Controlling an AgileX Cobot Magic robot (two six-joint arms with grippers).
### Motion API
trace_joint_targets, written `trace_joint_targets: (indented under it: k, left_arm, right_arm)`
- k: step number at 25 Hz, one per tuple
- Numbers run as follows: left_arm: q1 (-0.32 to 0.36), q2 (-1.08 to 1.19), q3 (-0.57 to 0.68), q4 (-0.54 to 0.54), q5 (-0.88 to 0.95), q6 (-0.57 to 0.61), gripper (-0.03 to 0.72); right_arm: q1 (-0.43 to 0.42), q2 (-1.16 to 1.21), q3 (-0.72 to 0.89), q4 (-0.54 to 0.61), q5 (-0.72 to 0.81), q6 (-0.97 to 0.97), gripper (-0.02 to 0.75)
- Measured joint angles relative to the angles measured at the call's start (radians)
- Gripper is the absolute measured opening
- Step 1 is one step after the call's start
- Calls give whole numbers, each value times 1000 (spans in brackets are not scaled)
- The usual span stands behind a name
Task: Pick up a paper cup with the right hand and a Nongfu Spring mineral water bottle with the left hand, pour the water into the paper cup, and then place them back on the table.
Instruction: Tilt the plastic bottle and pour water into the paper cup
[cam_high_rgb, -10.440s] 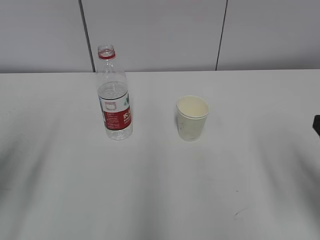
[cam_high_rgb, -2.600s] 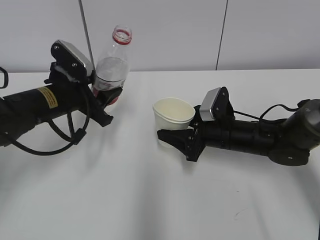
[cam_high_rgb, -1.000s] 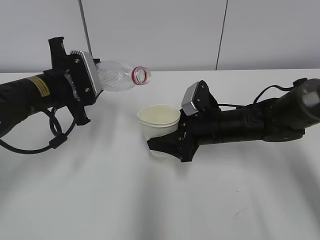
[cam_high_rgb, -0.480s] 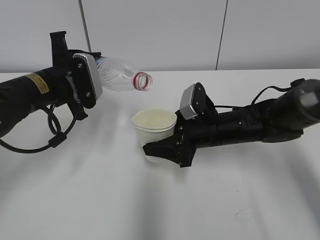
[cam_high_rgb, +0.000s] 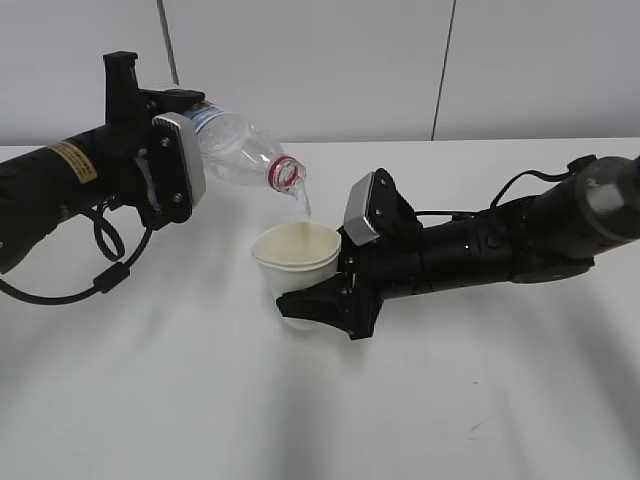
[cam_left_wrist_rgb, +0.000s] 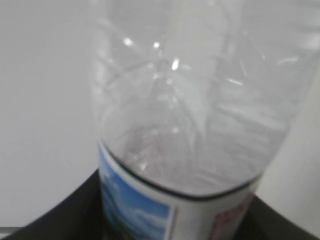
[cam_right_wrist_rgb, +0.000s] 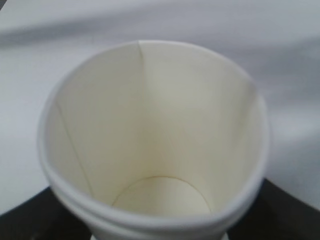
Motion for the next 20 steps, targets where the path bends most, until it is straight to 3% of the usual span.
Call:
trace_joint_targets:
  k: [20]
  left_arm:
    - [0,0,0,0,-36,54,377]
  right_arm:
    - [0,0,-1,15,47,2,504]
